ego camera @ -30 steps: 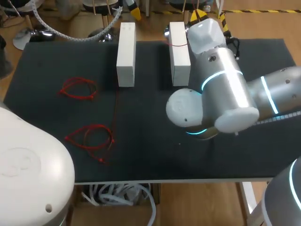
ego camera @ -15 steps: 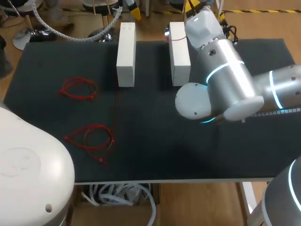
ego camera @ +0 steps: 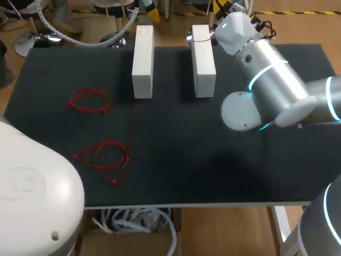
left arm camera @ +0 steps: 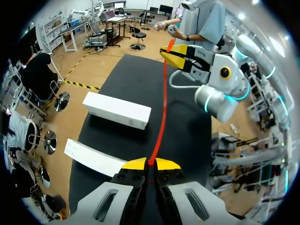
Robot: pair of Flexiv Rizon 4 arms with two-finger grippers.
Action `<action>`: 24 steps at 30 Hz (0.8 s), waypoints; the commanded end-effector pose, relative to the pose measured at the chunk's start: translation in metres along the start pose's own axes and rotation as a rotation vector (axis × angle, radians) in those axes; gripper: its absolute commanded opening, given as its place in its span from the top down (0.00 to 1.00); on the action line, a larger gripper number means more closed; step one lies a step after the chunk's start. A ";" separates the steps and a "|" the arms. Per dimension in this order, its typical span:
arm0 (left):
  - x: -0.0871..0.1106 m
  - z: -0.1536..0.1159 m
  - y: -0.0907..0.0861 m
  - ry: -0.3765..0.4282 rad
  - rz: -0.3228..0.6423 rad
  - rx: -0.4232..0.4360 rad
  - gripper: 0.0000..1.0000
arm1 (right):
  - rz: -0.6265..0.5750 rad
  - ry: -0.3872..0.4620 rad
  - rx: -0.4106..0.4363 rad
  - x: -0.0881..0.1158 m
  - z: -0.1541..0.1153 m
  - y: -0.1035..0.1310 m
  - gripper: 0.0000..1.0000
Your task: Grab the tape and strap the tape.
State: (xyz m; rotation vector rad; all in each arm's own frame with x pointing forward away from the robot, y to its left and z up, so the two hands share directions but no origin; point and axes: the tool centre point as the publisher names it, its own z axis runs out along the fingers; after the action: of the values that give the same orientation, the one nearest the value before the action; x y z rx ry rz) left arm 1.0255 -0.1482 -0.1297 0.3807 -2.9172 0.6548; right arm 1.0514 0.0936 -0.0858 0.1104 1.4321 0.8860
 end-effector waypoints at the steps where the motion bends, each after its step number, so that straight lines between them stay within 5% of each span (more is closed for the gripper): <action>1: 0.000 0.000 -0.001 0.001 -0.001 -0.003 1.00 | -0.028 0.173 -0.051 -0.003 -0.004 -0.013 1.00; 15: 0.000 0.000 -0.001 0.001 -0.001 -0.003 1.00 | -0.106 0.251 -0.159 0.001 0.012 0.008 1.00; 24: 0.000 0.000 -0.001 0.001 -0.001 -0.003 1.00 | -0.241 0.224 -0.147 -0.009 0.016 0.008 1.00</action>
State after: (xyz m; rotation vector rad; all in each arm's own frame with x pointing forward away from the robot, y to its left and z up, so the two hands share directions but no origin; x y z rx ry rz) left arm 1.0255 -0.1482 -0.1297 0.3806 -2.9171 0.6549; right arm 1.0617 0.1057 -0.0743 -0.2122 1.4614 0.8078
